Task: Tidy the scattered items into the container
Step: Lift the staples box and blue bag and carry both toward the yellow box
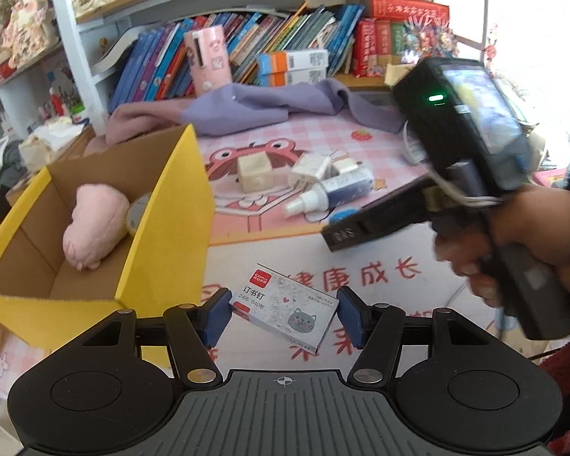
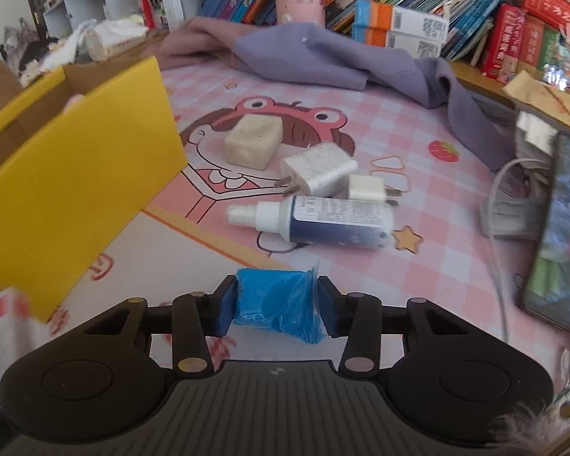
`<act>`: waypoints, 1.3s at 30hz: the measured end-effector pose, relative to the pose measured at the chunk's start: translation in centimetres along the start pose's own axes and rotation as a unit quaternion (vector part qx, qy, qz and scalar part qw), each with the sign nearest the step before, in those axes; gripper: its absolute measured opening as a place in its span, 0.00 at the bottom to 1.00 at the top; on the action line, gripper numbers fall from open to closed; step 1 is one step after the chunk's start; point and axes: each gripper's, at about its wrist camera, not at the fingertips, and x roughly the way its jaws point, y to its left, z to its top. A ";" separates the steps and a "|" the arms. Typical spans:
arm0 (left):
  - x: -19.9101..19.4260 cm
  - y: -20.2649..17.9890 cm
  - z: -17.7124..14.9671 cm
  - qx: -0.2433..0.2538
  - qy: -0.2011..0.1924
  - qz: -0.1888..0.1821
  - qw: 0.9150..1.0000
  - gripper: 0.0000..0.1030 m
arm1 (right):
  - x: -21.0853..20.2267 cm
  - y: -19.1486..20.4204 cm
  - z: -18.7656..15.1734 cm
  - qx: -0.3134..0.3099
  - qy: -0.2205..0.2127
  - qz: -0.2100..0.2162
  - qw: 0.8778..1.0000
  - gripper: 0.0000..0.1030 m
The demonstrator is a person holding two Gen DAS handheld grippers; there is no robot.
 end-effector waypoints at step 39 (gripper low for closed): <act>-12.3 9.2 -8.3 0.088 -0.105 -0.124 0.983 0.58 | -16.7 17.0 -11.1 0.081 -0.090 -0.121 0.985 0.40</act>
